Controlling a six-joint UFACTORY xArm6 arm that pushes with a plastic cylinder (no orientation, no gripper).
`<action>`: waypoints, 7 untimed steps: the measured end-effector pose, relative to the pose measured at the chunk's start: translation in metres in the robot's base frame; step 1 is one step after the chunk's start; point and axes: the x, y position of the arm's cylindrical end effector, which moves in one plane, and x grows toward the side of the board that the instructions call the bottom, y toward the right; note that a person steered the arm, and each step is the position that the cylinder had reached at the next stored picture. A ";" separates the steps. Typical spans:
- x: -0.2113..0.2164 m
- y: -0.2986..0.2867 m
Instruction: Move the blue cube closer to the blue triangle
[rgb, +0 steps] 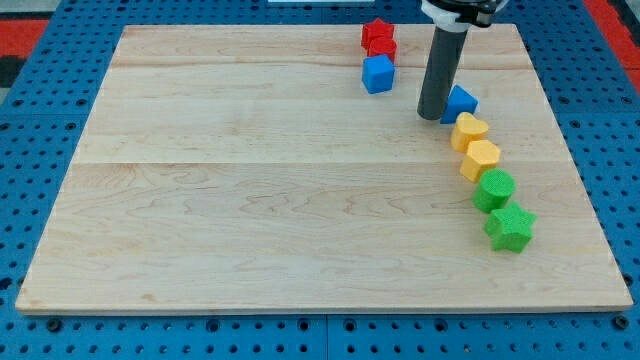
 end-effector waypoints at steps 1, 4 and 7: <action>0.000 -0.018; -0.057 -0.089; -0.074 -0.071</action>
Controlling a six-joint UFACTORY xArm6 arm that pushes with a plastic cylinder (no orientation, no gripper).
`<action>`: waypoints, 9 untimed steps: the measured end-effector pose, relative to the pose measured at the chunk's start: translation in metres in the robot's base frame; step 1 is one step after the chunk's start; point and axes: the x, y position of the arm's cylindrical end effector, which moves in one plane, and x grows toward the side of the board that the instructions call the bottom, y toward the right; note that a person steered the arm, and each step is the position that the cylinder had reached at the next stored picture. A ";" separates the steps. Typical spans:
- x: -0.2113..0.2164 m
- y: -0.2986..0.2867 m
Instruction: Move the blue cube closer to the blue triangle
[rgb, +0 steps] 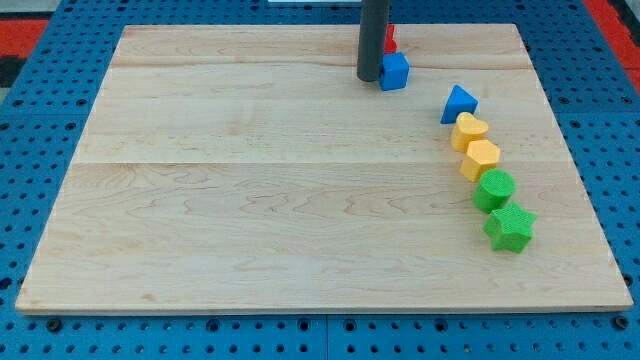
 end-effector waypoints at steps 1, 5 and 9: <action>-0.013 0.003; -0.016 0.061; -0.006 0.068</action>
